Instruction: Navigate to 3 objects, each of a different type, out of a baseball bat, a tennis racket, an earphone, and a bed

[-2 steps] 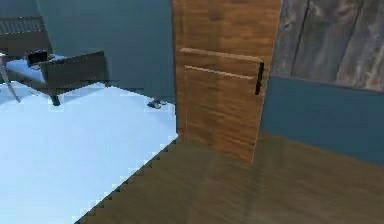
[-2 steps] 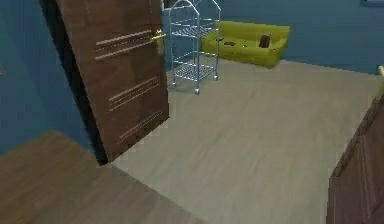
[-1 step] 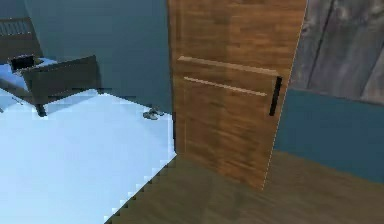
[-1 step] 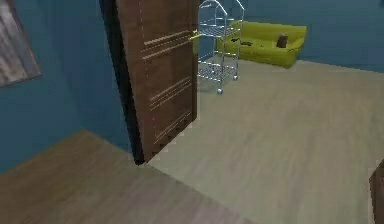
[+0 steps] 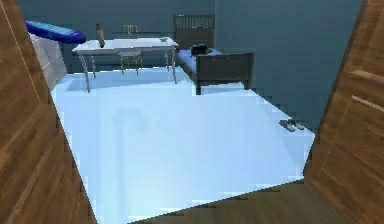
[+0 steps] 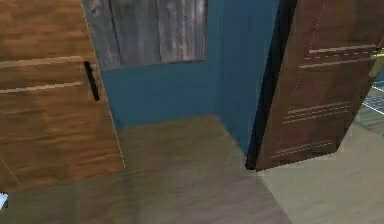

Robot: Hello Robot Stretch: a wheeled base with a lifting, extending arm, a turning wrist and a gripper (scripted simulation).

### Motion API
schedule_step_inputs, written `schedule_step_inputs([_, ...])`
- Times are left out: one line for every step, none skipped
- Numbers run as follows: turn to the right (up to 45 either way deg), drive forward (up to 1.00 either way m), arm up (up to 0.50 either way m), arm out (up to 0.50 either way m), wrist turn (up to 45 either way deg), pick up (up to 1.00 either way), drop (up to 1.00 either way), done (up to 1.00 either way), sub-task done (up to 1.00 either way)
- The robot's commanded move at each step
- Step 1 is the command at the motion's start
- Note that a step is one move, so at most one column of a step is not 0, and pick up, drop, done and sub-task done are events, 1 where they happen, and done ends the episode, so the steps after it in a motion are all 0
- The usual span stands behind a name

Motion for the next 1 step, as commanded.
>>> schedule_step_inputs([0.0,1.0,0.0,0.0,0.0,0.0,0.0,0.0,0.0])
